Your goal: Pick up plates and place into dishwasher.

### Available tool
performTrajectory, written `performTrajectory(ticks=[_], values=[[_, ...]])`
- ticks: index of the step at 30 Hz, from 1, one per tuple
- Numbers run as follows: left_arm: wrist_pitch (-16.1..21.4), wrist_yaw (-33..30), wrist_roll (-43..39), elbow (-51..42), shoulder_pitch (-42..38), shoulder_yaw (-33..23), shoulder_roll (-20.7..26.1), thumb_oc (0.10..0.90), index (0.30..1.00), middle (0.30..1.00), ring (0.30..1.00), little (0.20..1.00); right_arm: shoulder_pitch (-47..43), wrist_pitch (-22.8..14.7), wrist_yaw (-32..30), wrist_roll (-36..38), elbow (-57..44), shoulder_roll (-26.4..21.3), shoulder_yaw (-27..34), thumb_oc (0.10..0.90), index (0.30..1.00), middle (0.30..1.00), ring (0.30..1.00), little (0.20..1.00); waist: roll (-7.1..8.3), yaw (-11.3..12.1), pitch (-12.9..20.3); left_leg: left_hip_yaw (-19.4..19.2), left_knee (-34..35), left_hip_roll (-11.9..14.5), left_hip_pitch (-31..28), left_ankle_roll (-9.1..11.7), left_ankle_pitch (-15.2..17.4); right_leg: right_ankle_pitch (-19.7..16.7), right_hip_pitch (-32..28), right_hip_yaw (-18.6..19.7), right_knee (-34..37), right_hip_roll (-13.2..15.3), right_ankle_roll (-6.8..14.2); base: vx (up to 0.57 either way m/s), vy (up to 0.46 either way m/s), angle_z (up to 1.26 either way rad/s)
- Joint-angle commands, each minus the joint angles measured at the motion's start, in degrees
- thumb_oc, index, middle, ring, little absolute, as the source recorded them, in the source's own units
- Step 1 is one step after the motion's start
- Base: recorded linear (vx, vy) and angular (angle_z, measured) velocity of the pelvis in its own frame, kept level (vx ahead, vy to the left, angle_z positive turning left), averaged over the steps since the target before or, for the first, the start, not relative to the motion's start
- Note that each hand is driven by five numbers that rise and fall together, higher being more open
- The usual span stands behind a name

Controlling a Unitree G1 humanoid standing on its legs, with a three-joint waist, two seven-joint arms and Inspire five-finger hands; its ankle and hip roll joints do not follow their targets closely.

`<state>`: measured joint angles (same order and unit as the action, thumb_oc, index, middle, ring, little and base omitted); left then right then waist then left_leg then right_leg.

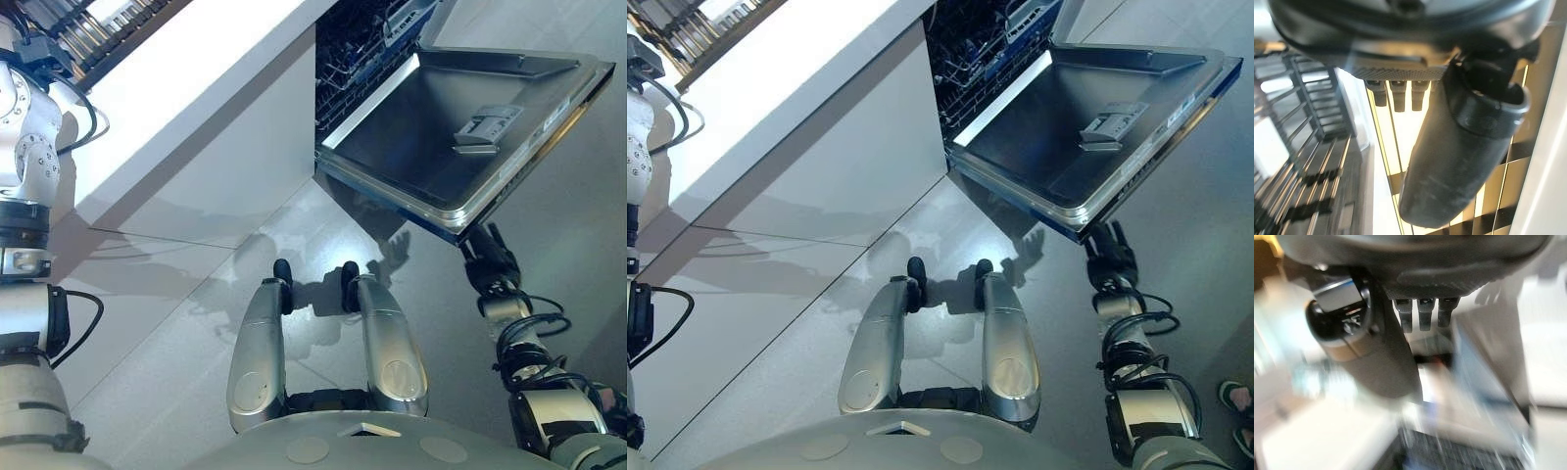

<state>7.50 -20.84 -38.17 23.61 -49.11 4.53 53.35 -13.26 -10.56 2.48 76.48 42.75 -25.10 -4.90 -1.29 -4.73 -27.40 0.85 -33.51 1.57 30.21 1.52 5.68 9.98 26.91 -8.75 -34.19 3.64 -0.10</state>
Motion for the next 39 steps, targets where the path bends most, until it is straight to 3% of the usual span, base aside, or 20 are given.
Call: performTrajectory(ticks=[1, 7, 13, 17, 22, 28, 35, 39], values=[[5.89, -2.72, 3.09, -4.93, -4.72, -1.25, 3.54, 0.800, 0.900, 0.900, 0.900, 0.900, -14.73, -0.96, 6.84, -4.78, -17.42, 2.83, -4.45, 0.800, 0.900, 0.900, 0.900, 0.900, -0.31, 2.11, 4.87, -3.98, 8.38, -3.17, -5.94, -0.72, -0.83, 0.14, -3.42, -0.64, 1.36, -1.42, -0.12, -0.02, 0.034, 0.05], [7.25, -1.70, 4.16, -3.43, -2.98, -2.31, 1.61, 0.800, 0.900, 0.900, 0.900, 0.900, -21.14, 6.73, 4.43, -7.26, -26.71, -0.19, -6.45, 0.800, 0.900, 0.900, 0.900, 0.900, 1.31, 2.10, 5.77, -4.93, 11.73, -3.34, -8.27, -0.72, -1.60, -1.46, -4.82, 0.05, 5.61, -1.84, 0.52, 0.00, 0.076, -0.07], [8.16, -0.45, 3.42, -2.15, -3.09, -1.87, 1.00, 0.800, 0.900, 0.900, 0.900, 0.900, -32.01, 10.58, 2.12, -5.47, -26.86, -5.73, -7.00, 0.800, 0.900, 0.900, 0.900, 0.900, 1.53, 3.01, 5.60, -5.46, 14.44, -3.61, -10.22, -0.74, -2.18, -2.53, -6.38, 0.28, 8.67, -1.93, 1.00, 0.03, 0.098, -0.07], [8.50, 0.65, 2.84, -0.25, -5.57, 0.32, 1.02, 0.800, 0.900, 0.900, 0.900, 0.900, -42.92, 8.06, 0.96, -5.26, -23.14, -10.18, -8.95, 0.800, 0.900, 0.900, 0.900, 0.900, 2.01, 3.83, 5.45, -5.96, 16.31, -3.81, -10.64, -0.71, -3.03, -4.28, -6.62, 0.25, 11.28, -2.05, 1.37, 0.01, 0.060, -0.04], [9.09, 1.21, 2.68, 1.05, -6.48, 0.95, 0.74, 0.800, 0.900, 0.900, 0.900, 0.900, -47.56, 6.88, 1.05, -4.94, -20.92, -12.77, -9.52, 0.800, 0.900, 0.900, 0.900, 0.900, 2.69, 3.95, 6.03, -6.41, 17.09, -3.98, -10.99, -0.87, -2.90, -4.99, -6.81, 0.70, 12.87, -2.23, 1.69, 0.04, 0.040, -0.09], [10.54, 2.90, 1.18, 2.53, -6.87, 0.69, 2.01, 0.800, 0.900, 0.900, 0.900, 0.900, -47.32, 5.21, 0.94, -1.12, -19.70, -15.37, -7.29, 0.800, 0.900, 0.900, 0.900, 0.900, 3.00, 3.78, 6.79, -6.55, 18.51, -4.14, -11.82, -1.22, -3.14, -5.37, -7.63, 1.43, 14.33, -2.64, 2.05, 0.06, 0.014, -0.02], [11.73, 3.04, 1.15, 3.89, -6.99, 1.17, 1.88, 0.800, 0.900, 0.900, 0.900, 0.900, -44.49, 1.60, -2.75, 4.08, -18.66, -13.89, -2.86, 0.800, 0.900, 0.900, 0.900, 0.900, 3.19, 3.58, 7.66, -6.70, 20.29, -4.29, -13.39, -1.35, -3.21, -5.69, -9.17, 1.70, 16.41, -2.96, 2.44, 0.03, -0.012, 0.06], [12.13, 2.60, 0.81, 4.08, -6.02, 0.57, 2.03, 0.800, 0.900, 0.900, 0.900, 0.900, -42.43, 1.45, -3.07, 11.70, -18.60, -13.13, -0.17, 0.800, 0.900, 0.900, 0.900, 0.900, 3.12, 3.43, 8.62, -6.76, 21.21, -4.41, -14.70, -1.44, -3.14, -5.81, -10.43, 2.01, 17.68, -3.06, 2.61, 0.05, 0.018, 0.09]])
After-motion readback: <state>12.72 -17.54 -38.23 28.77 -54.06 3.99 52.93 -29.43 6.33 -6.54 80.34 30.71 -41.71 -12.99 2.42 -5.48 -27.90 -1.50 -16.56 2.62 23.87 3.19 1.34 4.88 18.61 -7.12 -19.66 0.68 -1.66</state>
